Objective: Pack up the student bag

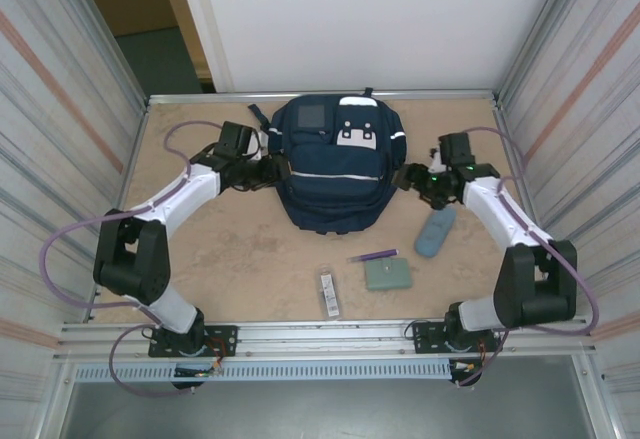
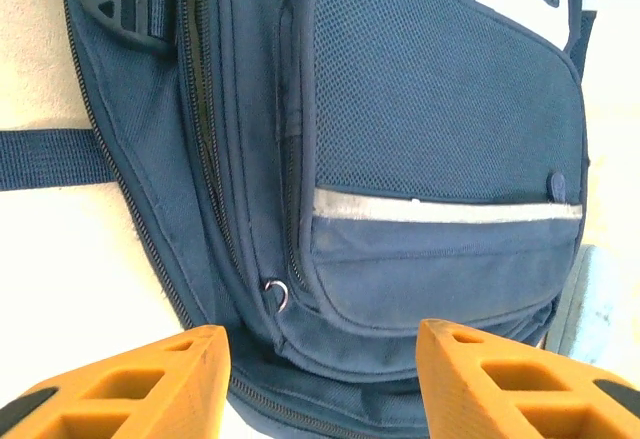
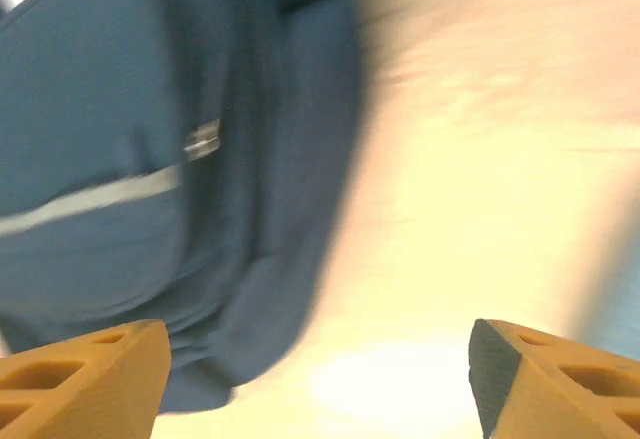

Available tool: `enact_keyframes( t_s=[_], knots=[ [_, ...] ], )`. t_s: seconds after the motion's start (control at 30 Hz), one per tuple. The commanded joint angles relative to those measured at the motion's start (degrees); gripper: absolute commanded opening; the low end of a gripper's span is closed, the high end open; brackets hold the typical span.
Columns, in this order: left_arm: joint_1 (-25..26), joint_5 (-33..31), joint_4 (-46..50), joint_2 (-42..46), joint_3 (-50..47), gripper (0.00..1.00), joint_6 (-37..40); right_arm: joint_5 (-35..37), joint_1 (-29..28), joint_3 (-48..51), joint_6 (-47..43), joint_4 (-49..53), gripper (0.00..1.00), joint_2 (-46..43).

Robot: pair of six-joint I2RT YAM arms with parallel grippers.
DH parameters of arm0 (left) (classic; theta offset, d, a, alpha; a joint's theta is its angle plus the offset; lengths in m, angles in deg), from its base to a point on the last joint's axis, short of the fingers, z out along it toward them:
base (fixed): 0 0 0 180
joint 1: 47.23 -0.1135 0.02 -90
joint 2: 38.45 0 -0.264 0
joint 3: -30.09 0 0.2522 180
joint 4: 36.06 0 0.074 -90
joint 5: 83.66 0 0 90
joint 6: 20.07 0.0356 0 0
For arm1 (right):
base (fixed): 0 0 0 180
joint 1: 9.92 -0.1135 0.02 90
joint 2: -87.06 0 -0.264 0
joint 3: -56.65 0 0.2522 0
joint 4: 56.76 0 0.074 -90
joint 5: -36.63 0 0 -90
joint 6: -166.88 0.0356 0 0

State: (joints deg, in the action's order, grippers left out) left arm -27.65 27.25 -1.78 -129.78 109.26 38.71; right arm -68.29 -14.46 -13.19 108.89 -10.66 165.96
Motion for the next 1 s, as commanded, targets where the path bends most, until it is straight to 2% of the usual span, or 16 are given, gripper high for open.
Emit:
enact_keyframes(
  t_s=[0.0, 0.1, 0.23, 0.4, 0.57, 0.7, 0.83, 0.93, 0.97],
  knots=[
    [1.1, 0.6, -1.2, 1.7, -1.7, 0.53, 1.4, 10.8, 3.2, 3.0, -2.5, 7.8, 0.85, -3.2],
    [2.4, 3.2, -2.6, -0.8, -0.4, 0.54, -1.6, 14.8, 3.7, 4.5, -3.6, 9.2, 0.95, -4.2],
    [3.5, 2.0, -1.6, -5.1, 2.9, 0.54, -3.7, 12.2, 3.8, 6.1, -3.5, 8.1, 0.99, -2.7],
    [3.8, -5.3, 2.2, -8.6, 5.7, 0.55, -5.6, 9.9, 3.3, 7.8, -2.3, 5.8, 0.99, 1.5],
    [3.8, 1.2, -6.0, -12.7, 6.6, 0.54, -6.9, 9.0, 1.4, 8.5, -1.9, 2.1, 0.96, 6.0],
    [3.8, 3.5, -11.2, -14.4, 8.0, 0.51, -7.0, 9.2, 1.0, 9.1, -1.9, 0.3, 0.9, 8.5],
    [3.7, 4.7, -11.3, -15.8, 10.8, 0.35, -4.0, 9.1, 0.4, 9.6, -2.2, -1.1, 0.79, 9.8],
    [3.4, 1.9, -8.4, -14.5, 11.1, 0.05, -4.3, 9.1, 0.1, 9.7, -2.3, -1.3, 0.72, 10.1],
    [3.4, 0.8, -9.8, -13.1, 9.8, 0.01, -4.6, 9.0, -0.1, 9.8, -2.3, -1.5, 0.71, 9.7]
  ],
)
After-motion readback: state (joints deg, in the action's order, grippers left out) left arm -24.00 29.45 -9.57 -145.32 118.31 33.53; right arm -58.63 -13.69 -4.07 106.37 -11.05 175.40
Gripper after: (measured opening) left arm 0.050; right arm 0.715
